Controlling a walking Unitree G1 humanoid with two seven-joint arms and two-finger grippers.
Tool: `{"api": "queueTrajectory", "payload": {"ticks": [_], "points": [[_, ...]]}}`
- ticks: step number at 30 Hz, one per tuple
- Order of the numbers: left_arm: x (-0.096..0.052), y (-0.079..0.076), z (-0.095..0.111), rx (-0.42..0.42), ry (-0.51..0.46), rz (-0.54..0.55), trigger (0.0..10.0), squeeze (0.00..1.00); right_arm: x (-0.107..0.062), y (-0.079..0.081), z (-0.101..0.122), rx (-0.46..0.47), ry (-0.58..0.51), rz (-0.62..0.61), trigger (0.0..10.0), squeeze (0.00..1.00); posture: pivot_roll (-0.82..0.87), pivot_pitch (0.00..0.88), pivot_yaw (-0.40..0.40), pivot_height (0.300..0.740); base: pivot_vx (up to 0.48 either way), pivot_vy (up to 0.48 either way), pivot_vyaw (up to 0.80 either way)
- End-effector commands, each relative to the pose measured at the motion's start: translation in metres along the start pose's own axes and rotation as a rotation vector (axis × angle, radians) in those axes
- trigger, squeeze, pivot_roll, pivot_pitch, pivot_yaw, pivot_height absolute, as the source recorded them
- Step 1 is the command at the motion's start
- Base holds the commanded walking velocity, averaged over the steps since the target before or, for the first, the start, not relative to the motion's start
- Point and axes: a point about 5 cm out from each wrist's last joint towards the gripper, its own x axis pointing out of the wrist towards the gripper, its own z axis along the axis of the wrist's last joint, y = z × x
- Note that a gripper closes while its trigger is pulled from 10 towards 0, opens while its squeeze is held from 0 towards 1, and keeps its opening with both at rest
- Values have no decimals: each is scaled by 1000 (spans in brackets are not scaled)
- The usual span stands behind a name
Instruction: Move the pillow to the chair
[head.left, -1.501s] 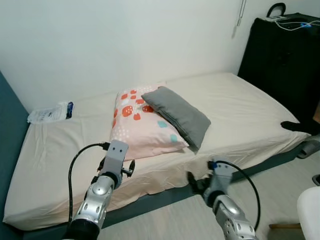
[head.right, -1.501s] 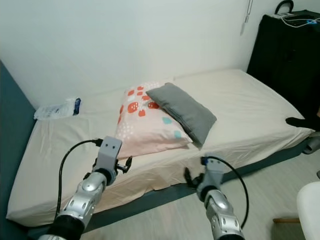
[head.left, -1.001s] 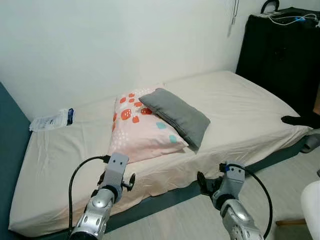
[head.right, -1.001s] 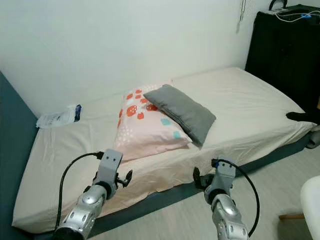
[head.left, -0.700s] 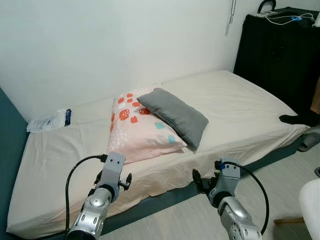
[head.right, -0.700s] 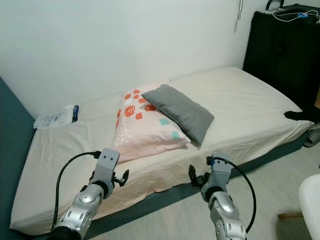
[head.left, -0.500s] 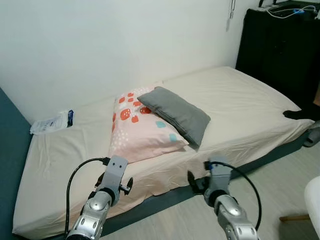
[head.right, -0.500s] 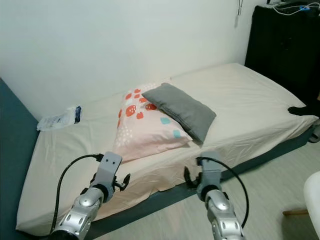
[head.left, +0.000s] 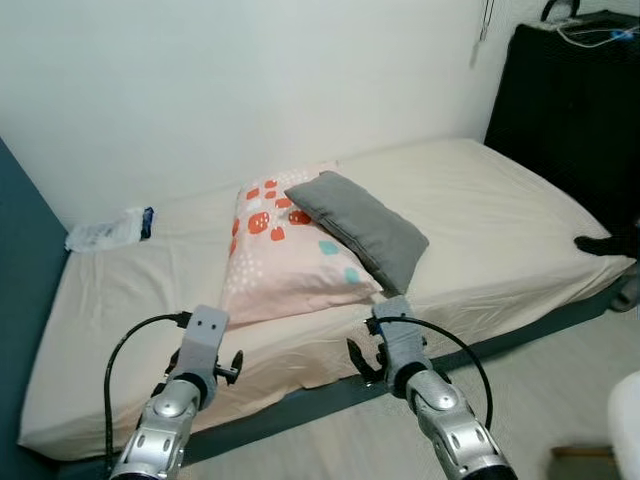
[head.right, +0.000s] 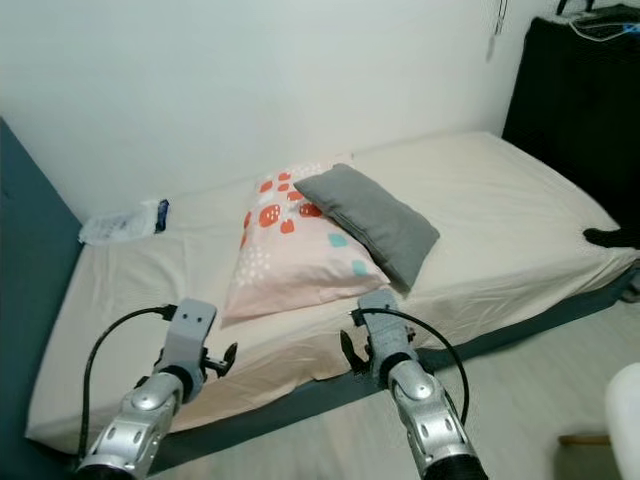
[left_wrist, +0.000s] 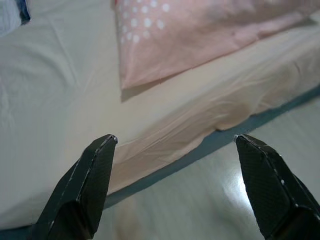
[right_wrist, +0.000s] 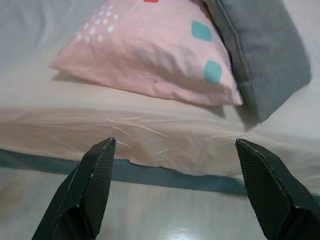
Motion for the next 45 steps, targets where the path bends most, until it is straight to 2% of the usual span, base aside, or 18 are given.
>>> {"api": "queueTrajectory", "payload": {"ticks": [1,5,9,10,11,13,16,18,19,22,25,28,34,40,43,45], "points": [[0,0,-3,-20,8,19,10000,0,0,2,-1,-72,-5,30,10000,0,-49,10,-70,740,0,0,0],[1,-14,-4,-13,-2,-23,10000,0,-2,-6,-2,-70,-2,8,10000,0,-80,16,-74,740,0,0,0],[1,-20,-3,-17,-10,-37,10000,0,-4,-11,-2,-60,-5,-6,10000,0,-96,20,-80,740,0,0,0],[3,-27,-1,-25,-16,-50,10000,0,-8,-18,-3,-19,-15,-36,10000,0,-124,22,-71,740,0,0,0],[3,-27,-1,-25,-16,-50,10000,0,-8,-18,-3,-19,-15,-36,10000,0,-124,22,-71,740,0,0,0],[6,-38,3,-18,-29,-83,10000,0,-16,-33,-8,97,-40,-125,10000,0,-153,28,-54,740,0,0,0],[8,-44,4,-2,-34,-112,10000,0,-22,-42,-12,151,-57,-169,10000,0,-169,36,-46,740,0,0,0],[10,-47,6,7,-38,-124,10000,0,-26,-46,-11,143,-65,-175,10000,0,-176,36,-41,740,0,0,0],[12,-52,10,28,-48,-142,10000,0,-33,-53,-11,105,-64,-186,10000,0,-187,39,-35,740,0,0,0],[13,-54,13,39,-55,-149,10000,0,-36,-57,-11,84,-60,-192,10000,0,-190,40,-32,740,0,0,0],[16,-58,17,58,-67,-160,10000,0,-55,-64,-14,27,-63,-165,10000,0,-195,61,0,740,0,0,0],[17,-59,18,60,-67,-170,10000,0,-64,-71,-21,33,-51,-183,10000,0,-183,68,5,740,0,0,0],[17,-56,19,65,-78,-163,10000,0,-70,-76,-28,88,-36,-203,10000,0,-191,68,13,740,0,0,0],[18,-57,12,38,-63,-149,10000,0,-76,-85,-40,46,18,-221,10000,0,-242,60,-14,740,0,0,0],[18,-58,10,40,-58,-147,10000,0,-76,-85,-41,49,25,-232,10000,0,-242,60,-14,740,0,0,0],[18,-56,8,58,-63,-127,10000,0,-71,-80,-42,70,39,-240,10000,0,-207,43,-20,740,0,0,0]]}}
